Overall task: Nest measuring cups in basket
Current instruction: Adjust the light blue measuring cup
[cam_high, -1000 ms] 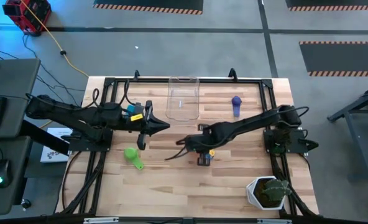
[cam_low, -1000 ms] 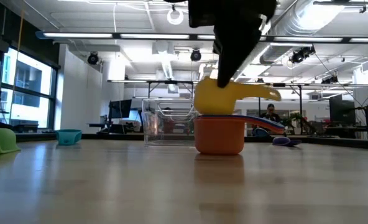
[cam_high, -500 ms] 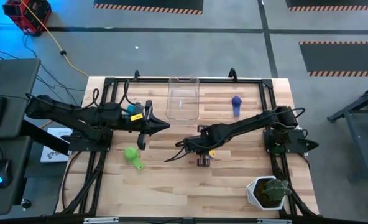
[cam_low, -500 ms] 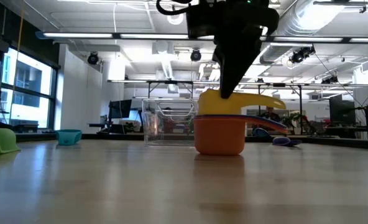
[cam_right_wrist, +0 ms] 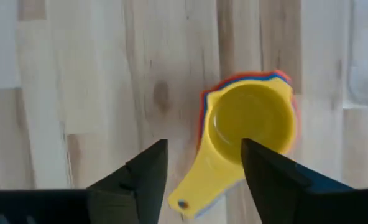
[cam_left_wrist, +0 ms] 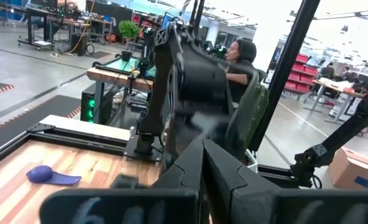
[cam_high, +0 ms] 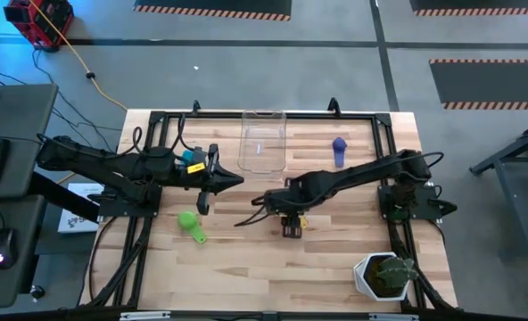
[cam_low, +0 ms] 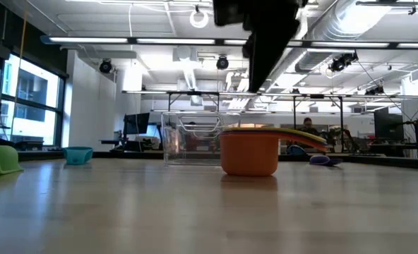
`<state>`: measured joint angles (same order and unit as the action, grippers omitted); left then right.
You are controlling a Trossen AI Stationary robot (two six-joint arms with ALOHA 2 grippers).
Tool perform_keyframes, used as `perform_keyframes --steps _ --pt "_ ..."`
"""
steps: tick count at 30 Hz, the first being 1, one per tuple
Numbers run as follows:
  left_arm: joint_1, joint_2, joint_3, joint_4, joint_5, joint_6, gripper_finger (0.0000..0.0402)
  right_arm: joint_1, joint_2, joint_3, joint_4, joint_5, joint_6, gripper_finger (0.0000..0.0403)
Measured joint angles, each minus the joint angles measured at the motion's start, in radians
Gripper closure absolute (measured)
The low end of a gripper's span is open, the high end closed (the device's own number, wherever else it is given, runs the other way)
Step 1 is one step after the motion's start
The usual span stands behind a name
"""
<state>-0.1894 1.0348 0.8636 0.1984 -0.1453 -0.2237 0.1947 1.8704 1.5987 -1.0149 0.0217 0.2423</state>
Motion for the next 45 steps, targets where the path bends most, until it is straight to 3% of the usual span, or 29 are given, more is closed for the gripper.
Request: perform_keyframes --steps 5,10,13,16,20,24,27,38,45 --pt "0.000 0.000 0.000 -0.023 0.006 0.016 0.0402 -0.001 -0.131 -0.090 -0.097 0.092 0.040 0.0203" --pt "0.000 0.000 0.000 -0.024 0.001 -0.017 0.0401 -0.007 -0.393 -0.390 -0.026 0.102 0.270 0.0203" --pt "0.035 0.000 0.001 -0.029 -0.093 -0.139 0.0392 -0.003 -0.555 -0.577 0.083 0.085 0.475 0.0203" --pt "0.119 0.000 0.004 -0.143 -0.096 -0.196 0.0364 0.011 -0.685 -0.722 0.218 0.075 0.654 0.0203" --pt "0.271 -0.001 0.025 -0.431 -0.043 -0.282 0.0302 0.029 -0.794 -0.857 0.381 0.083 0.783 0.0203" --pt "0.418 0.000 0.023 -0.770 -0.069 -0.397 0.0239 0.029 -0.834 -0.933 0.477 0.083 0.838 0.0203" --pt "0.504 0.000 0.002 -0.936 -0.110 -0.469 0.0206 0.029 -0.828 -0.952 0.516 0.093 0.837 0.0203" --pt "0.610 -0.003 -0.344 -0.869 -0.187 -1.019 0.0186 0.028 -0.818 -0.955 0.583 0.136 0.796 0.0203" --pt "0.591 -0.018 -0.376 -0.869 -0.305 -1.102 0.0186 0.028 -0.818 -0.955 0.582 0.135 0.788 0.0203"
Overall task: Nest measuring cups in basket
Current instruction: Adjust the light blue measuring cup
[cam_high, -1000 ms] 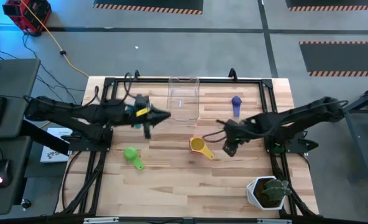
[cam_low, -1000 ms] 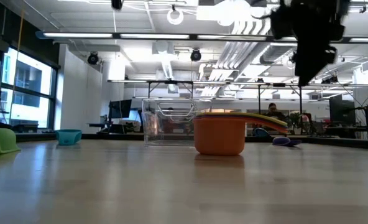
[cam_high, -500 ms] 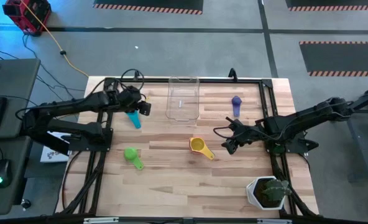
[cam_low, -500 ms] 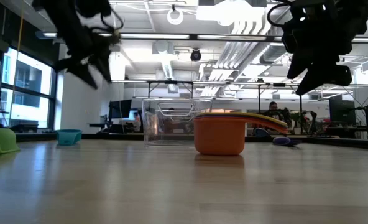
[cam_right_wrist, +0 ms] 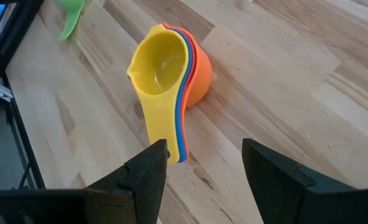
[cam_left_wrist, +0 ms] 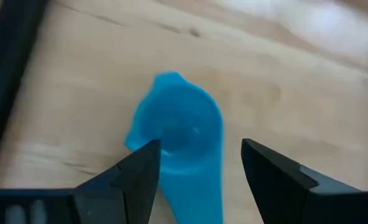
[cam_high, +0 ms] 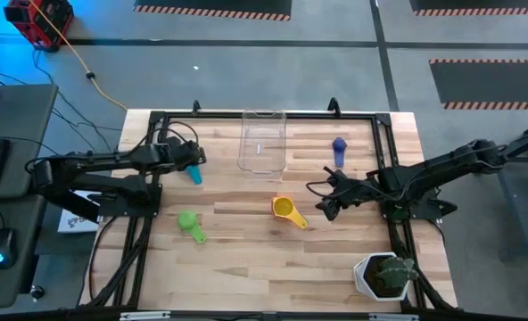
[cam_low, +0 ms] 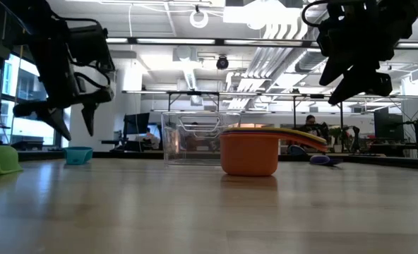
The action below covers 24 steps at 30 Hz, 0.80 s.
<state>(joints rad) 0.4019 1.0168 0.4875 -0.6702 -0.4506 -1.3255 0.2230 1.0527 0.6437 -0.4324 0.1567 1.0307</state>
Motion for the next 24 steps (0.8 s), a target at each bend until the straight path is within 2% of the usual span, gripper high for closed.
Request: perform_keyframes --steps 2,9,14,19,21,24 --pt "0.009 0.009 0.000 -0.029 -0.024 -0.040 0.0186 0.000 0.000 0.000 0.000 0.000 -0.004 0.0203" --pt "0.007 0.030 -0.001 -0.123 -0.012 -0.216 0.0189 0.000 0.000 0.000 -0.001 0.013 -0.014 0.0203" --pt "0.010 0.048 -0.002 -0.113 -0.023 -0.217 0.0199 0.000 0.000 0.000 0.000 0.047 -0.011 0.0203" --pt "0.033 0.094 -0.059 0.011 0.053 -0.217 0.0206 0.000 0.000 0.000 0.000 0.054 -0.011 0.0203" --pt "0.033 0.109 -0.084 0.086 0.071 -0.223 0.0209 0.000 0.000 0.000 0.000 0.054 -0.010 0.0203" --pt "0.033 0.122 -0.101 0.113 0.076 -0.262 0.0216 0.000 0.000 0.000 0.001 0.054 -0.010 0.0203"
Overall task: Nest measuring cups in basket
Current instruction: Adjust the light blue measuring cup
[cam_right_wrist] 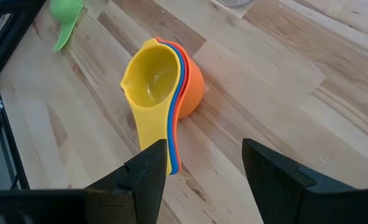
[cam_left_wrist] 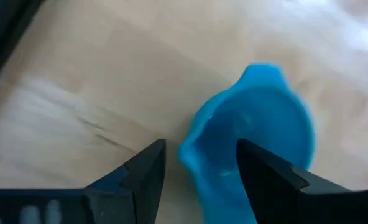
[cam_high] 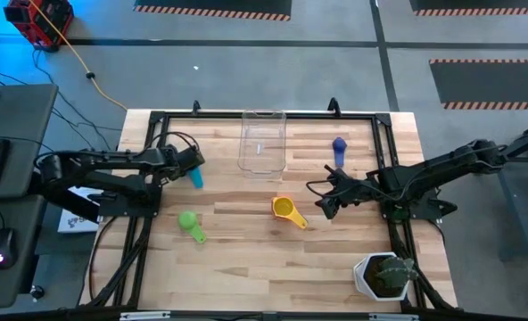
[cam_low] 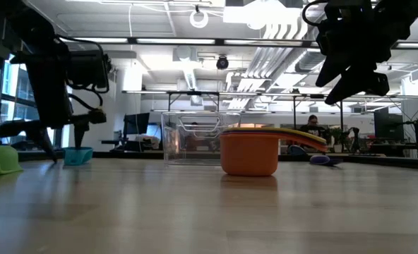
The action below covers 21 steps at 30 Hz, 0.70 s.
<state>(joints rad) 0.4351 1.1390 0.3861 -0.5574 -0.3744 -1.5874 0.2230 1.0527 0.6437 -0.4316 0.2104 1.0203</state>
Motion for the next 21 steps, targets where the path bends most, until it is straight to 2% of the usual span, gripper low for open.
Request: perform_keyframes --steps 5,12,21 --pt "0.000 0.002 0.001 0.009 -0.032 -0.016 0.0256 0.000 0.000 0.000 0.011 0.000 0.000 0.0203" --pt "-0.036 -0.018 0.001 0.056 -0.011 0.051 0.0383 0.000 0.000 0.000 0.015 0.000 0.000 0.0203" --pt "-0.116 -0.141 0.091 0.055 -0.021 0.248 0.0394 0.000 0.000 0.000 0.123 0.001 -0.008 0.0203"
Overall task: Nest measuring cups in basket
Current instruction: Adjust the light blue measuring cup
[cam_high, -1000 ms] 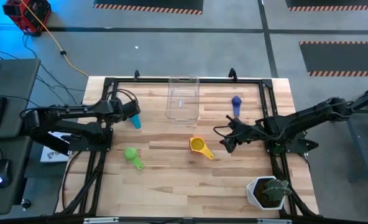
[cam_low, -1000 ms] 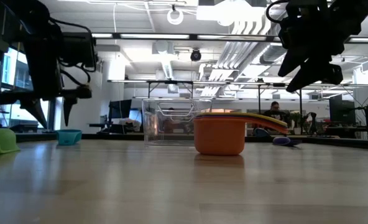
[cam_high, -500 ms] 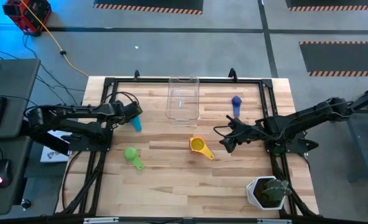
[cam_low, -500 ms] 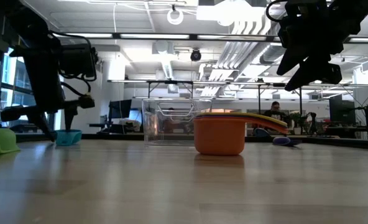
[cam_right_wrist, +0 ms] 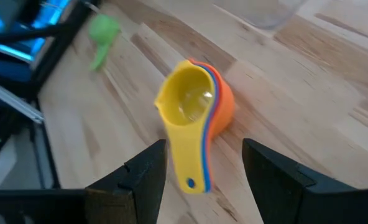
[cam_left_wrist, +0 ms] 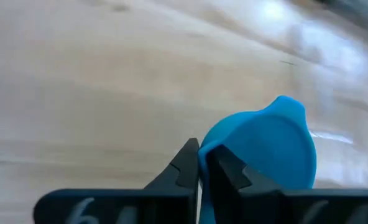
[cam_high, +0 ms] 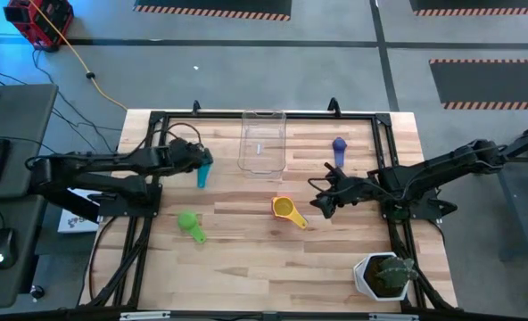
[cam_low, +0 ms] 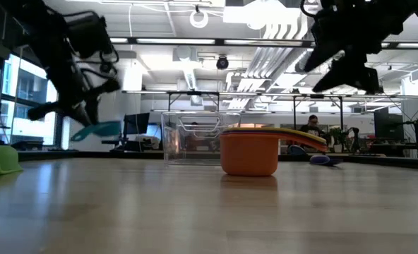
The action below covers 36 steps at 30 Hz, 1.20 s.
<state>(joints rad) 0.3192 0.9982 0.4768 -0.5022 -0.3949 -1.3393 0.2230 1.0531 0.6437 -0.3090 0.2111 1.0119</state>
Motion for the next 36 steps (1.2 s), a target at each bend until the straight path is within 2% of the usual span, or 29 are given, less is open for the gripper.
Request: perform_keyframes --steps 6,10,14,23,31,36 --pt "-0.116 -0.030 0.109 -0.006 0.051 0.211 0.0395 0.000 0.000 0.000 0.068 0.005 -0.024 0.0203" --pt "-0.214 0.001 0.163 -0.030 0.053 0.226 0.0396 0.000 0.000 0.000 0.067 0.041 -0.025 0.0203" --pt "-0.303 0.066 0.198 -0.048 0.044 0.222 0.0396 0.000 0.000 0.000 0.067 0.052 -0.020 0.0203" --pt "-0.469 0.290 0.302 -0.039 0.097 0.311 0.0396 0.000 0.000 0.000 0.080 0.076 -0.015 0.0203" --pt "-0.520 0.432 0.346 0.035 0.127 0.358 0.0393 0.000 0.001 0.000 0.097 0.078 -0.014 0.0203" --pt "-0.524 0.480 0.346 0.022 0.135 0.357 0.0393 0.000 0.001 0.000 0.100 0.078 0.006 0.0203"
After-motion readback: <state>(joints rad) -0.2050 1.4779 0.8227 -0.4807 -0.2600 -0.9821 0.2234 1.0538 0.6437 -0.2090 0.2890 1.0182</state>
